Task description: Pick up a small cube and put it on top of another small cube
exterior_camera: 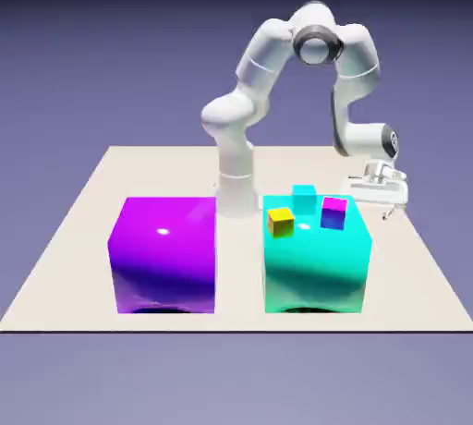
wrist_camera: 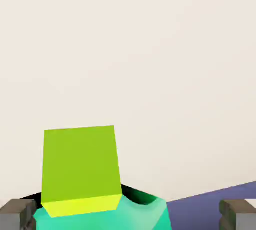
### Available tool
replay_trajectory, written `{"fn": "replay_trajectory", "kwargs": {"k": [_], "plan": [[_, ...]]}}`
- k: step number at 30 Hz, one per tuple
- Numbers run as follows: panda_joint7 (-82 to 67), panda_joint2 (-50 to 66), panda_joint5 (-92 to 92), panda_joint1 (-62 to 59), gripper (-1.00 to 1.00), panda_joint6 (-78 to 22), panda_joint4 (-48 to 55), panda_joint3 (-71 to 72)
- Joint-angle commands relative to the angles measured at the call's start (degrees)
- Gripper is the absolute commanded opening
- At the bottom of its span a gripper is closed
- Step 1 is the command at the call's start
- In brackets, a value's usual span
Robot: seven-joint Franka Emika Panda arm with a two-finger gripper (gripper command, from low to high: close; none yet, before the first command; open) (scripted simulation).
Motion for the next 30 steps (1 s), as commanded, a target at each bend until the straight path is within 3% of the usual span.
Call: {"fn": "replay_trajectory", "kwargs": {"k": [1, 5, 6, 10, 16, 30], "plan": [[-0.6, 0.6, 0.8, 0.1, 0.00, -1.3, 0.4, -0.4], [2.3, 5.0, -6.1, -2.1, 0.00, 2.5, -0.4, -5.1], [2.3, 5.0, -6.1, -2.1, -1.00, 2.5, -0.4, -5.1], [-0.7, 0.1, 1.0, 0.0, -1.00, -1.0, 0.6, -0.8], [-6.4, -12.3, 7.0, -7.0, -1.00, 2.6, 5.0, -5.7], [-27.0, -35.1, 20.2, -35.7, -1.00, -8.3, 4.6, 3.8]]}}
